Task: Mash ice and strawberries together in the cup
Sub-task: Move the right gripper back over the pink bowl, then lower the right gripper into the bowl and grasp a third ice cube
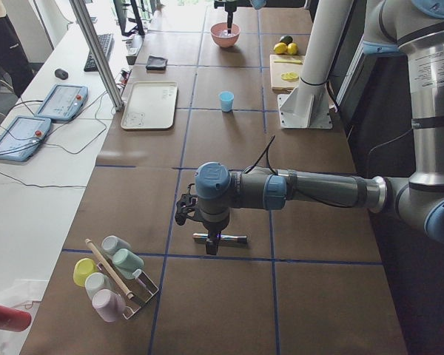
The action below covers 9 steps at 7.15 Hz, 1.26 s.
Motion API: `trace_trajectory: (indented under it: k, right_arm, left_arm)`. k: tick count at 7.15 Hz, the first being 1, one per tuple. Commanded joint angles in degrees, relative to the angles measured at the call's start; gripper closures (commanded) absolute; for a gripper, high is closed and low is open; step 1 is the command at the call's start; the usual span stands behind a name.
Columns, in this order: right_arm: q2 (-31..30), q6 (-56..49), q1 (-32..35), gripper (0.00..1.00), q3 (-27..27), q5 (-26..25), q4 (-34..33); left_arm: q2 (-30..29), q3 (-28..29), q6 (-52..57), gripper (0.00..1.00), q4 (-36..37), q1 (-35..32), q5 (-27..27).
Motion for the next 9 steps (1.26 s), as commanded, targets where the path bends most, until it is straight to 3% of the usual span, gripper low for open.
trace_trajectory:
  k: [1, 5, 7, 8, 9]
  right_arm:
    - [-0.49, -4.75, 1.8, 0.0, -4.23, -0.15, -0.03]
    - [4.6, -4.96, 2.51, 0.08, -11.25, -1.38, 0.06]
    - [4.35, -5.05, 2.51, 0.14, -11.63, -1.38, -0.03]
    - [4.26, -4.88, 2.51, 0.3, -11.63, -1.29, -0.03]
    - [4.26, -4.87, 2.51, 0.59, -11.63, -1.29, -0.12]
  left_arm:
    - [0.0, 0.0, 0.0, 0.0, 0.07, 0.0, 0.0]
    - [0.0, 0.0, 0.0, 0.0, -0.01, 0.09, 0.0]
    - [0.0, -0.17, 0.0, 0.0, -0.01, 0.0, 0.0]
    - [0.0, -0.17, 0.0, 0.0, -0.1, 0.0, 0.0]
    - [0.0, -0.26, 0.0, 0.0, -0.1, 0.0, 0.0]
